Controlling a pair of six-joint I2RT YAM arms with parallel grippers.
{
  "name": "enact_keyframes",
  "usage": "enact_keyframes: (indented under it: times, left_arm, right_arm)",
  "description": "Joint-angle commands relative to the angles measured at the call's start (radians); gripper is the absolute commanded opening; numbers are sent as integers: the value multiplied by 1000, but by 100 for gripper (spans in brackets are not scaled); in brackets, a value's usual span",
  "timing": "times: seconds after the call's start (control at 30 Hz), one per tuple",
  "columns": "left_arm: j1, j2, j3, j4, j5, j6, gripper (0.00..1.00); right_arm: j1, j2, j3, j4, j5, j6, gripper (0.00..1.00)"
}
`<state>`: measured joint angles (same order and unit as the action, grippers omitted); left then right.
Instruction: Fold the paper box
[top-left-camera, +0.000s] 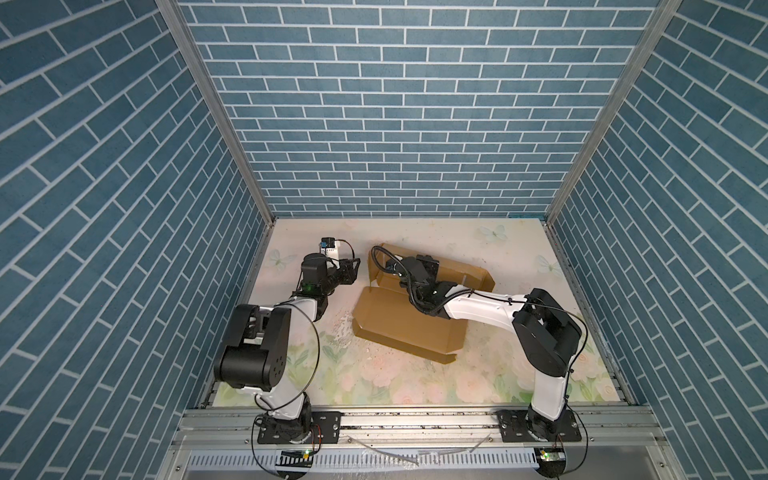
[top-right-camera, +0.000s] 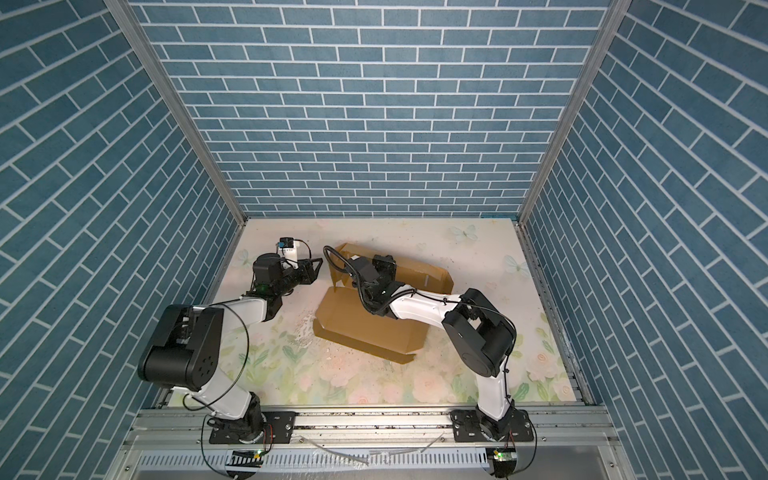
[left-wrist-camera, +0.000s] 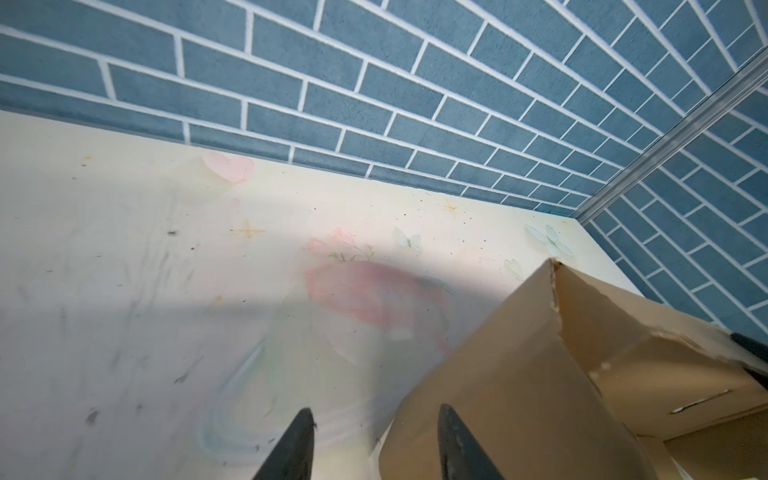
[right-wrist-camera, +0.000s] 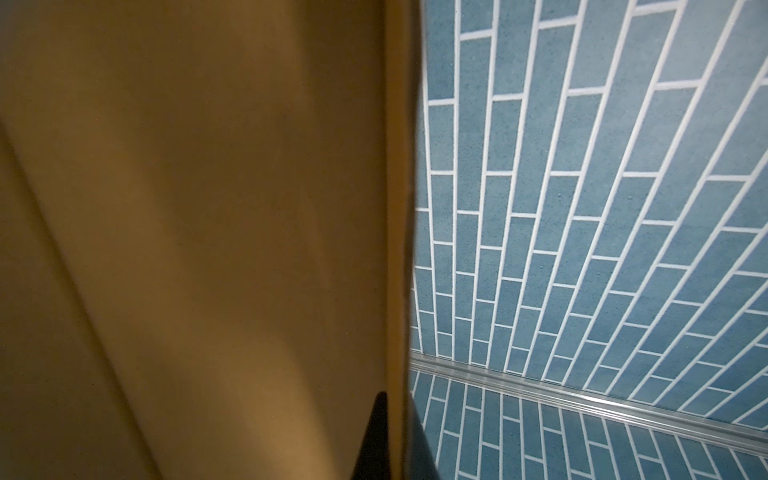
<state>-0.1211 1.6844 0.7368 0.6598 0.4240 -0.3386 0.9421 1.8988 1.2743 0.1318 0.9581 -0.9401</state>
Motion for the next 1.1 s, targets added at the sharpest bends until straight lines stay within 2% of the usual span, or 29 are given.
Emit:
enact_keyframes:
  times: [0.0, 0.4, 0.6, 1.07]
  left_arm:
    - [2, 50, 39, 47, 77, -36, 49]
    - [-91, 113, 82, -26, 78, 50, 51]
    - [-141, 94, 68, -84, 50, 98, 51]
    - [-183, 22, -36, -18, 0, 76, 50]
  right_arm:
    - [9, -6, -29, -5, -7, -5, 0]
    - [12, -3, -5, -44, -13, 22, 0]
    - [12, -3, 3, -49, -10, 24, 0]
    - [16, -1, 1, -60, -9, 21, 0]
